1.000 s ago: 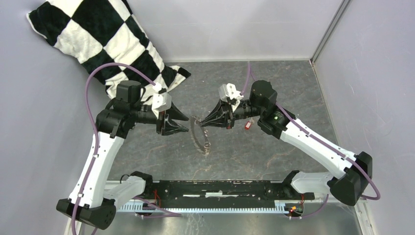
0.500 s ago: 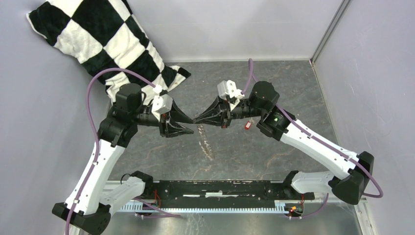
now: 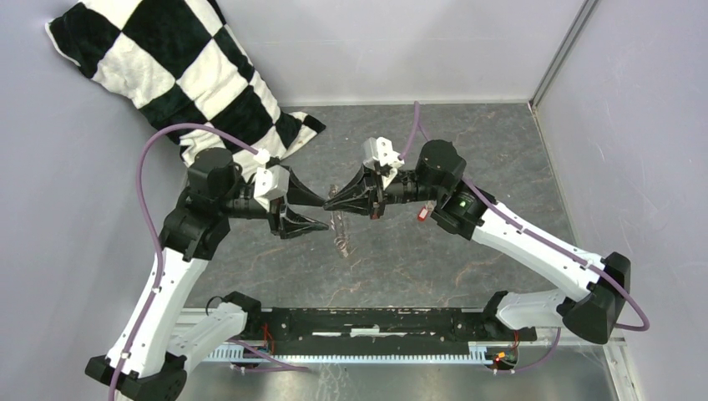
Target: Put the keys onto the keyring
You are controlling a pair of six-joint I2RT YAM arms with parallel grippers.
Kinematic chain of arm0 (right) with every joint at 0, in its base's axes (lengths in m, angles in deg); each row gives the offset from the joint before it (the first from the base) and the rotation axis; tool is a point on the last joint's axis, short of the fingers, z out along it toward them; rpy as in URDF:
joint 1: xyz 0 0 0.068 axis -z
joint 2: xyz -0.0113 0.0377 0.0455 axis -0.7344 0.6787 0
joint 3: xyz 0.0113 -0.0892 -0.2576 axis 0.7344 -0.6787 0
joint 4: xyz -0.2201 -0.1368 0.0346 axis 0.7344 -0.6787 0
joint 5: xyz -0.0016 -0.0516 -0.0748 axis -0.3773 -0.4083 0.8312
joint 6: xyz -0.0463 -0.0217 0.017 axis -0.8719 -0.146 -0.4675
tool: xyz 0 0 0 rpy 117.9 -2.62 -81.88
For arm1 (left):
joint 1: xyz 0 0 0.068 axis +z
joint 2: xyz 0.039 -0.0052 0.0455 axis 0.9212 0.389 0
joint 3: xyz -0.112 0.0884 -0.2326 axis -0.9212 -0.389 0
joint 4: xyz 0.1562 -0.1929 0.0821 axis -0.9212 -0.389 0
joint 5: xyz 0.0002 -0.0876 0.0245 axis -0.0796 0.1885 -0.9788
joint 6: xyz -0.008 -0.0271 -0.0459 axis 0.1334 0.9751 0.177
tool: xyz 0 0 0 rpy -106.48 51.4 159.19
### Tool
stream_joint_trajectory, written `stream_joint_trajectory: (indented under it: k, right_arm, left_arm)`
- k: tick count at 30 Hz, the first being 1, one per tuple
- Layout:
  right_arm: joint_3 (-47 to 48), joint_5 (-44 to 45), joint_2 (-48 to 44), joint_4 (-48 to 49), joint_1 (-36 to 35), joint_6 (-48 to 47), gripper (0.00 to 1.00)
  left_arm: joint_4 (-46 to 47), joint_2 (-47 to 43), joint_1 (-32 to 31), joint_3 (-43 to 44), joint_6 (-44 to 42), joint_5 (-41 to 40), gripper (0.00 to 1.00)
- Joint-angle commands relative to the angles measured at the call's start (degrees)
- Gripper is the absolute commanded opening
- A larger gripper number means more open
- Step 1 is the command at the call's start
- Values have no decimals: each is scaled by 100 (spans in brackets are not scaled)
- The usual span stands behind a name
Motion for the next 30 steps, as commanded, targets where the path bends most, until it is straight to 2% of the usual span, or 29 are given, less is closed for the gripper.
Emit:
stream_joint_trajectory:
  k: [1, 6, 12, 15, 20, 26, 30]
  right_arm:
    - [297, 122, 56, 112, -46, -40, 0]
    - [323, 25, 81, 125, -64, -6, 0]
    - [310, -287, 80, 270, -64, 205, 0]
    - [310, -380, 75, 267, -72, 265, 0]
    - [330, -549, 113, 337, -69, 435, 0]
    - [411, -777, 189, 550, -70, 765, 1]
    - [310, -1081, 185, 1134, -65, 1314, 0]
  left_arm:
    - [194, -154, -20, -6, -138, -105, 56]
    - [180, -126, -21, -72, -136, 53, 42]
    - [-262, -7, -27, 11, -575, 47, 16]
    - [-318, -20, -21, 23, -649, 51, 10]
    - [-318, -148, -21, -8, -730, 59, 2]
    - [-322, -254, -20, -12, -774, 52, 2]
    - [-323, -298, -22, -37, -764, -10, 2]
